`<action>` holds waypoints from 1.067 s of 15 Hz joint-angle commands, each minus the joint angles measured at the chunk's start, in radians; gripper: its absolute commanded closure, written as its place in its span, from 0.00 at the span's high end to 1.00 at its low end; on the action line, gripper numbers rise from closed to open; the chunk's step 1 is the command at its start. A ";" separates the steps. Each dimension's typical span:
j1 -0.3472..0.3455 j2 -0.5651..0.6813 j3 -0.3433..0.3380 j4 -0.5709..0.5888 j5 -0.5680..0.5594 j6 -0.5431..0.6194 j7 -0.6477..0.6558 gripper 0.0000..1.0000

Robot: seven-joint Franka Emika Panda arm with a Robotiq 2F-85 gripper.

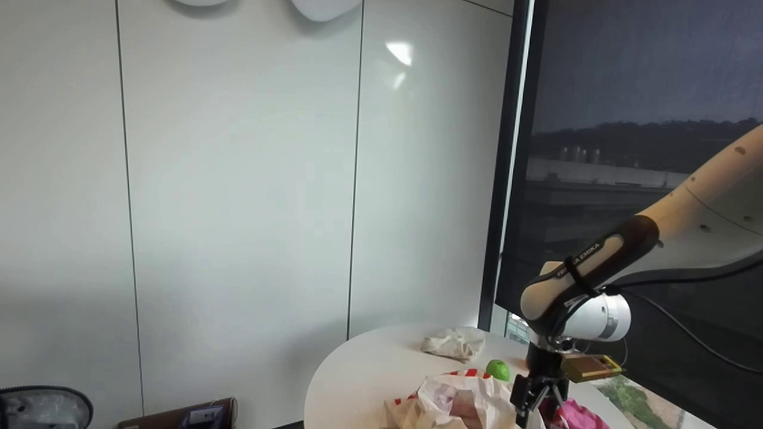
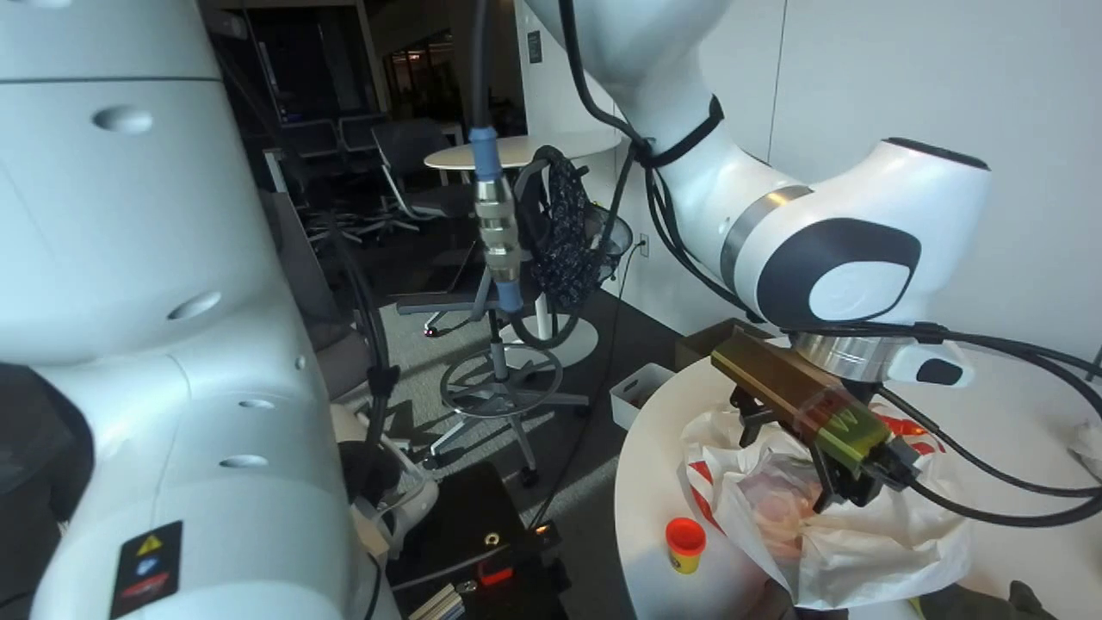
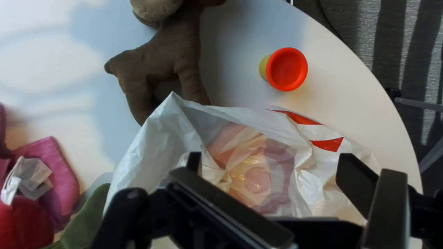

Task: Put the yellow container, moose, radish and pink t-shirt in the plastic bag.

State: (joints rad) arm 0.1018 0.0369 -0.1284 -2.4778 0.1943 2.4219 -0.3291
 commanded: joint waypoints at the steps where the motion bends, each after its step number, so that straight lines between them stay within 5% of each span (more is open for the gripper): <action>1: -0.069 0.112 0.027 0.065 -0.114 0.000 0.147 1.00; 10: -0.081 0.230 0.014 -0.011 -0.268 0.104 0.472 1.00; 16: -0.045 0.410 -0.025 -0.056 -0.294 0.350 0.625 1.00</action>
State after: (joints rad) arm 0.0193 0.3574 -0.1192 -2.5316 -0.0577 2.6428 0.2064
